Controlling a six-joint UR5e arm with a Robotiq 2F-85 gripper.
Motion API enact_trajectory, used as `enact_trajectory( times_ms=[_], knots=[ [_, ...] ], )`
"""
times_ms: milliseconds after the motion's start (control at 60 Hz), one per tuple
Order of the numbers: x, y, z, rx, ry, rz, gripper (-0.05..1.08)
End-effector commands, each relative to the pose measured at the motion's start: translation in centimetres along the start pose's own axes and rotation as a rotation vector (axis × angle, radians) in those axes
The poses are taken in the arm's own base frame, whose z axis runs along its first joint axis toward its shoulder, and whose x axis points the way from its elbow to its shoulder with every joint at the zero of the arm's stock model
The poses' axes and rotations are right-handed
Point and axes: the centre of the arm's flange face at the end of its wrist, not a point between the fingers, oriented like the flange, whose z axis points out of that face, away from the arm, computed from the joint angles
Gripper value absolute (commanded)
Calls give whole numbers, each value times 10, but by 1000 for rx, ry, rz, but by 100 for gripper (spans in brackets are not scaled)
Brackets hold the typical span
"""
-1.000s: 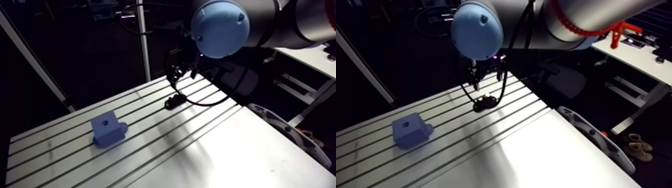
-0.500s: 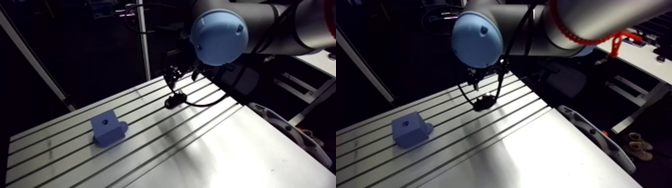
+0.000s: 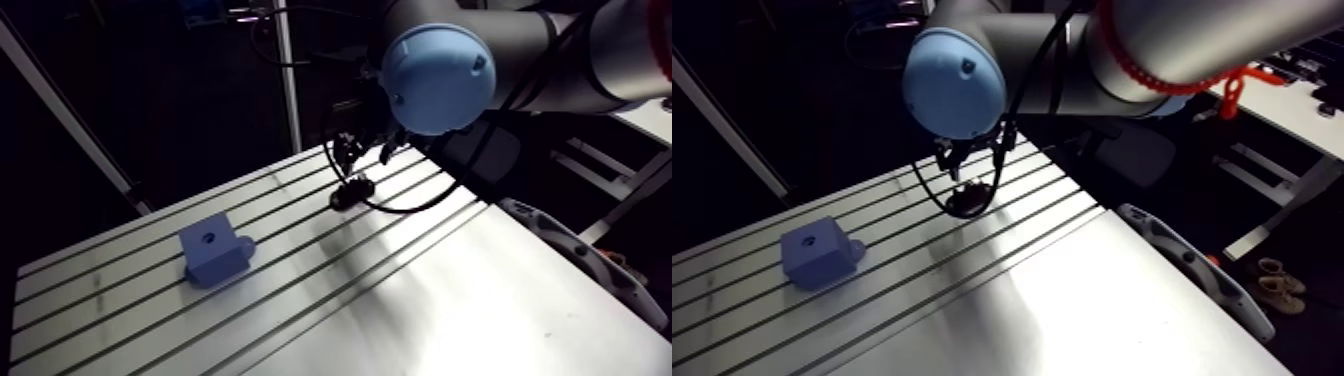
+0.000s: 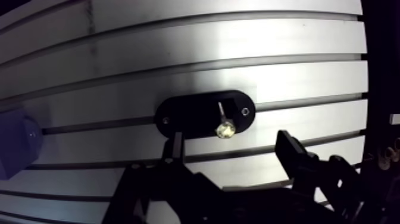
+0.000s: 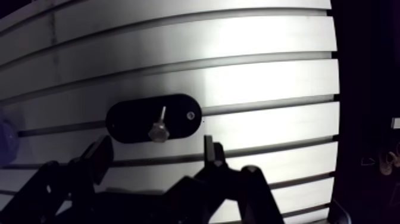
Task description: Pick up the M10 bolt and insert it into the hex recess until seated.
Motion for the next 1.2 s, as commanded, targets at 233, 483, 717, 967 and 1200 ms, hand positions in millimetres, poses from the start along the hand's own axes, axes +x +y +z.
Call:
enact_trajectory(
  times_ms=[233, 483, 717, 967, 1200],
  knots=[
    [4, 2, 2, 3, 4, 22, 37],
    [8, 4, 0, -2, 8, 20, 41],
    [10, 6, 6, -1, 0, 19, 44],
    [10, 6, 6, -2, -2, 19, 44],
    [8, 3, 8, 4, -8, 15, 45]
  ],
)
